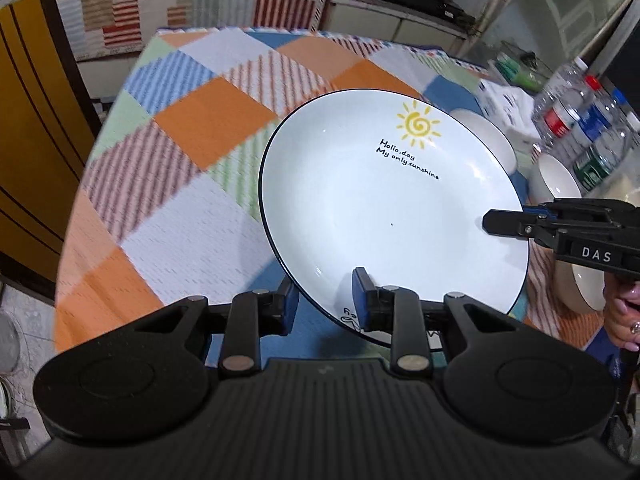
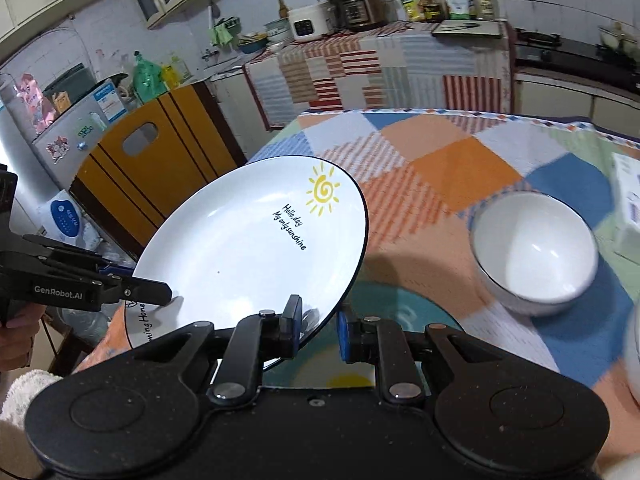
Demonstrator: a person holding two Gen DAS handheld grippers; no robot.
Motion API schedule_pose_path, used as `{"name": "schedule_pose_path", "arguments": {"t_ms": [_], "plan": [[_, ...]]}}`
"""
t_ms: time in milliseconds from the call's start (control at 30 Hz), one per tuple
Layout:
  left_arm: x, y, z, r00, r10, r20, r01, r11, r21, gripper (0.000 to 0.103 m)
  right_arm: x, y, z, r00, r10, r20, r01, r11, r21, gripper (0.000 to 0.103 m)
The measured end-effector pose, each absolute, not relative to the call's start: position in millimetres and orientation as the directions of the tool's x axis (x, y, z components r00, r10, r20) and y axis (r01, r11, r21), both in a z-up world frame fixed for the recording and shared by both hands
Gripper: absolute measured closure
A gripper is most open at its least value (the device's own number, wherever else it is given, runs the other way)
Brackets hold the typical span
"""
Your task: Organize plates and bowls
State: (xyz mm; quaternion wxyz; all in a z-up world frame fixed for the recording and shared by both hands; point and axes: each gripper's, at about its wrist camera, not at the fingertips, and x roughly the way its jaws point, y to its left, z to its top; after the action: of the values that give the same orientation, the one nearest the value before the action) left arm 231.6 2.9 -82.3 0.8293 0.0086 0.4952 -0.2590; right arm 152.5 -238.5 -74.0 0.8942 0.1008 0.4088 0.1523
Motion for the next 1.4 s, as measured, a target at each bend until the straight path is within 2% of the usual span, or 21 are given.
{"name": "schedule_pose_path", "arguments": {"t_ms": [500, 1000, 1233, 1400], "plan": [[207.6, -42.9, -102.7, 0.282, -0.411, -0.867, 0.499, 0.834, -0.233, 0.076, 100.7, -272.9, -101.6, 0.628, 0.317, -0.711, -0.068, 0.932, 0.355, 0.080], [215.5, -69.7, -125.8, 0.177, -0.336, -0.925, 0.471, 0.854, -0.220, 0.075, 93.3, -282.7, -121.9, 0.582, 0.260, -0.771, -0.018, 0.952, 0.307, 0.080], [217.0, -78.5, -124.1, 0.162, -0.313, -0.936, 0.472, 0.858, -0.205, 0.074, 96.7, -262.2, -110.2, 0.553, 0.137, -0.822, -0.025, 0.989, 0.149, 0.077], [211.3, -87.4, -129.8, 0.178, -0.260, -0.949, 0.482, 0.864, -0.146, 0.074, 95.6, -250.3, -111.2, 0.527, 0.048, -0.849, -0.032, 0.999, 0.037, 0.074]]}}
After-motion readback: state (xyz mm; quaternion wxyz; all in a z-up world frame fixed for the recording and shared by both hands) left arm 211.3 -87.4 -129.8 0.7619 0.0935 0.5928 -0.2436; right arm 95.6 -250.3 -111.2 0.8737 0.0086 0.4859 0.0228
